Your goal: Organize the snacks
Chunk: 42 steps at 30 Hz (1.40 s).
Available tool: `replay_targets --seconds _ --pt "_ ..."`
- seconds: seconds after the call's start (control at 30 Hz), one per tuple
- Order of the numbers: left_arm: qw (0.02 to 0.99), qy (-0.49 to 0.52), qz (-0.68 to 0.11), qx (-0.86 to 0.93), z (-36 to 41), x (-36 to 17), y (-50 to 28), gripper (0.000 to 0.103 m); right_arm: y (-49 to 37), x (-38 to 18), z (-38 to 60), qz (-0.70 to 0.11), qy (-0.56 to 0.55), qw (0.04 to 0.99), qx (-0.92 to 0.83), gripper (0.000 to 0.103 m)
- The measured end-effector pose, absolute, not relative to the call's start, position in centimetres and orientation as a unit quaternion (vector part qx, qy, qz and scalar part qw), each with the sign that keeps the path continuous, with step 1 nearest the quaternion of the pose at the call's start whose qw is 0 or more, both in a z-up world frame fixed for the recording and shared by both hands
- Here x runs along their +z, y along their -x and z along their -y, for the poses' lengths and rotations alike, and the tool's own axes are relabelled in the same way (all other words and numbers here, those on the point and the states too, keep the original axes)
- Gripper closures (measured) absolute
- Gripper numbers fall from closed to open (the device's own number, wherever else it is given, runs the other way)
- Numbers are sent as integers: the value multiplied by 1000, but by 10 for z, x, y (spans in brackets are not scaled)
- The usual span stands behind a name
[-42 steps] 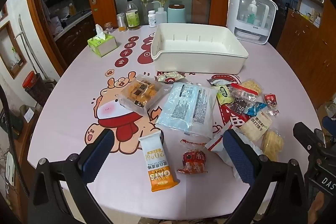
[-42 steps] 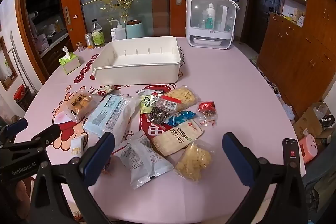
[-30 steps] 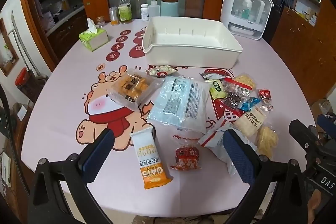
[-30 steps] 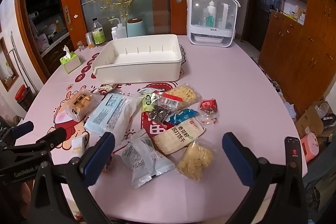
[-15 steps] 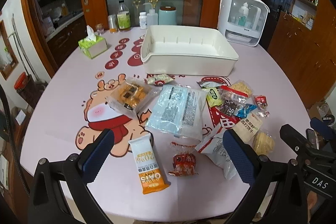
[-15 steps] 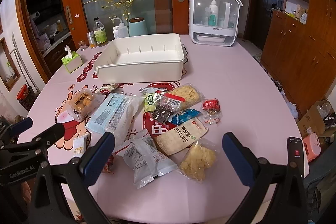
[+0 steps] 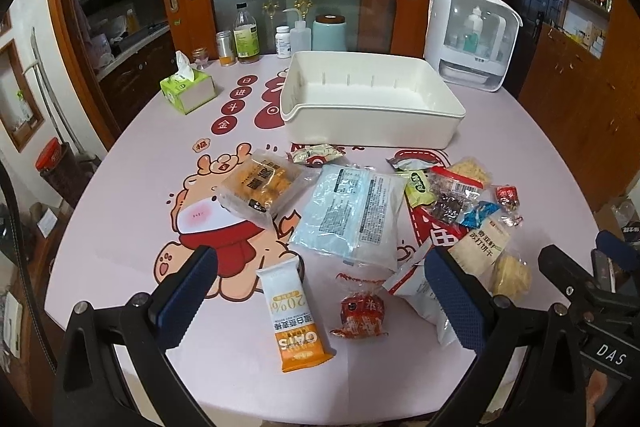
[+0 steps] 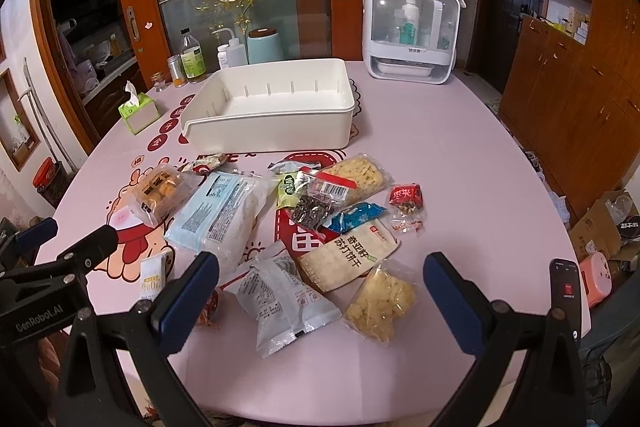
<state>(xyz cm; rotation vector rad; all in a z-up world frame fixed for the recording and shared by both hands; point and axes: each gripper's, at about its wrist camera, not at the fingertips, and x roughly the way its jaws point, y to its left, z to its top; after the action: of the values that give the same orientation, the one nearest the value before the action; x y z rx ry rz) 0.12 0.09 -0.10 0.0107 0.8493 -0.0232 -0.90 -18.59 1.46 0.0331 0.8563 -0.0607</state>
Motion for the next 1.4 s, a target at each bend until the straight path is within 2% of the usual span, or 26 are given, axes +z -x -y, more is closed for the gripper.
replay_targets --seconds 0.77,1.4 --pt "913 -25 -406 -27 4 8 5 0 11 21 188 -409 -17 912 -28 0" --pt "904 0 -428 -13 -8 3 -3 0 11 29 182 -406 -15 913 14 1"
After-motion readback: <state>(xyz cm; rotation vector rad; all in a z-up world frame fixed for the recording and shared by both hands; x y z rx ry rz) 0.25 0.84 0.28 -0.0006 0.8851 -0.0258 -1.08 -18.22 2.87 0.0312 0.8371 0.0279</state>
